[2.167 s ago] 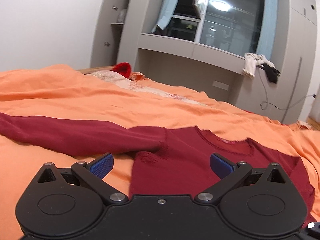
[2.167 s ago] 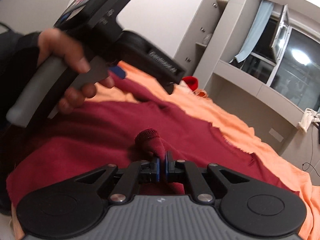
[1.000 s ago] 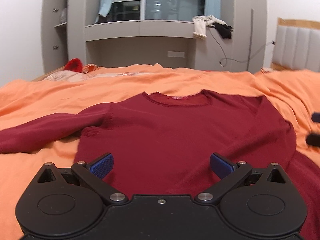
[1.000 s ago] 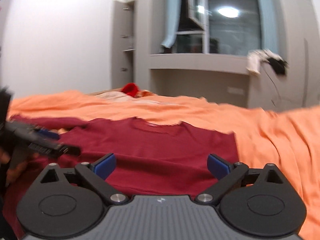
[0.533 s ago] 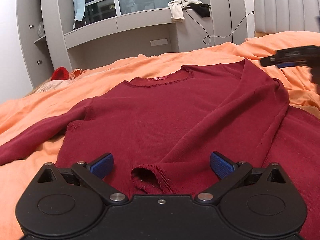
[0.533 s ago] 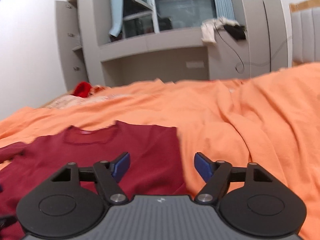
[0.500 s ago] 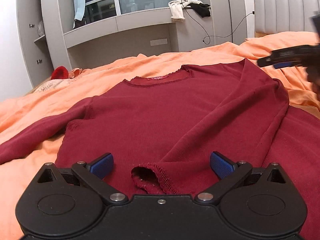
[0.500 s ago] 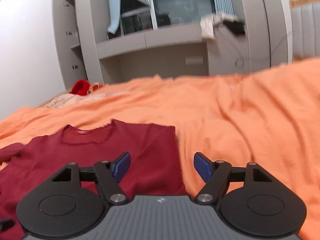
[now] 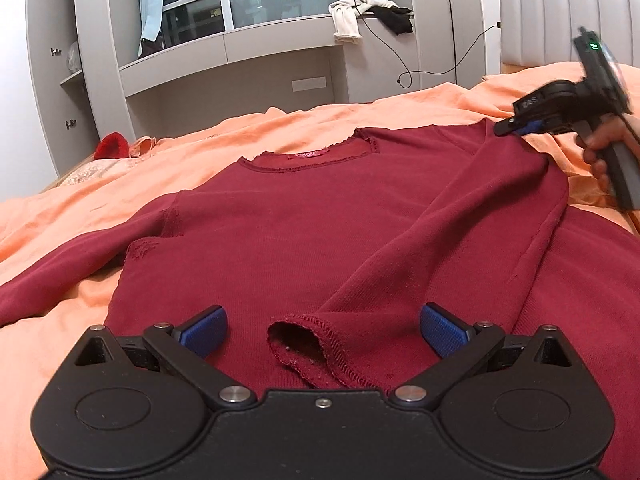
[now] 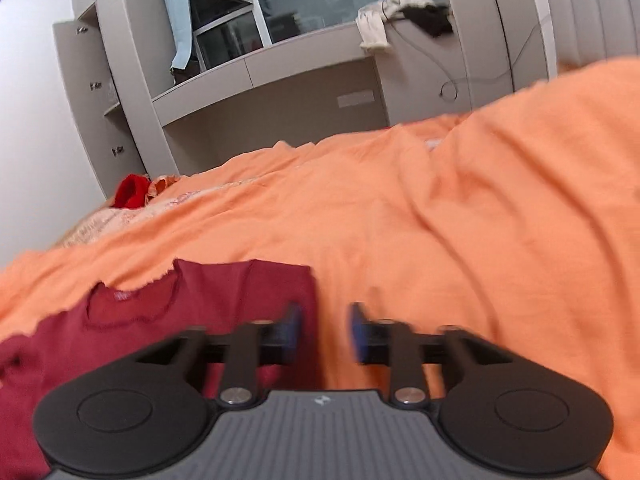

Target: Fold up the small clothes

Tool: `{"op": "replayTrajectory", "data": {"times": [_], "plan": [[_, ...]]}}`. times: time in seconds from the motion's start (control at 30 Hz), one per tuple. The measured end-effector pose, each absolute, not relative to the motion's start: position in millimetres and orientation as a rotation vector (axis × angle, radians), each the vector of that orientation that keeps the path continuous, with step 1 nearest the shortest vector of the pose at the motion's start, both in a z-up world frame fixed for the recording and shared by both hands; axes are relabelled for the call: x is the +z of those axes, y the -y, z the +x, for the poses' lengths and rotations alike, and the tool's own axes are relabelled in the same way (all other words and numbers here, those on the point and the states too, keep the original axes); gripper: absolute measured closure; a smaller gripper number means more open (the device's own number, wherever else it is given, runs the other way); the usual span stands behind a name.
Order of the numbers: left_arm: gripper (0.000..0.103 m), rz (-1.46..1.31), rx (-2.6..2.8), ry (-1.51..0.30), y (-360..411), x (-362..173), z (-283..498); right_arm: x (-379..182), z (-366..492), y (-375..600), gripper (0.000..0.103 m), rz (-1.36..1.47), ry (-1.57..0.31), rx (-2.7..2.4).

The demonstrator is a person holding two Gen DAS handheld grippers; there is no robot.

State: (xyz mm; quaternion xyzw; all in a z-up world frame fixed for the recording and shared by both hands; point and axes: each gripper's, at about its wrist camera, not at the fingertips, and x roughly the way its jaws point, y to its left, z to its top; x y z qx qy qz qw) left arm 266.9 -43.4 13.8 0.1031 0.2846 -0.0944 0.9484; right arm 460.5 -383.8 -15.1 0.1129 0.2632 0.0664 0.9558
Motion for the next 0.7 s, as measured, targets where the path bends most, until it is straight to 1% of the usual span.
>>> {"op": "replayTrajectory", "data": {"times": [0.1, 0.17, 0.2, 0.23, 0.3, 0.4, 0.47, 0.6, 0.67, 0.7], "plan": [[0.000, 0.210, -0.200, -0.572, 43, 17, 265, -7, 427, 382, 0.053, 0.054, -0.519, 0.139], [0.001, 0.203, -0.213, -0.558, 41, 21, 263, -3, 399, 380, 0.045, -0.064, -0.507, 0.133], [0.001, 0.196, -0.217, -0.547, 40, 24, 262, -3, 385, 377, 0.038, -0.119, -0.498, 0.138], [0.000, 0.186, -0.217, -0.534, 39, 26, 261, -6, 371, 374, 0.034, -0.183, -0.485, 0.136], [0.000, 0.162, -0.215, -0.510, 38, 31, 260, -12, 352, 363, 0.033, -0.299, -0.470, 0.130], [0.000, 0.122, -0.204, -0.483, 37, 39, 261, -28, 342, 346, 0.033, -0.395, -0.479, 0.143], [0.001, 0.109, -0.182, -0.480, 38, 40, 264, -41, 343, 337, 0.038, -0.447, -0.502, 0.153], [0.001, 0.108, -0.131, -0.520, 41, 32, 277, -49, 345, 323, 0.041, -0.546, -0.441, 0.139], [0.001, 0.119, -0.110, -0.558, 43, 25, 284, -52, 348, 315, 0.047, -0.608, -0.395, 0.136], [0.001, 0.125, -0.105, -0.571, 43, 23, 287, -55, 350, 311, 0.060, -0.640, -0.382, 0.143]]}}
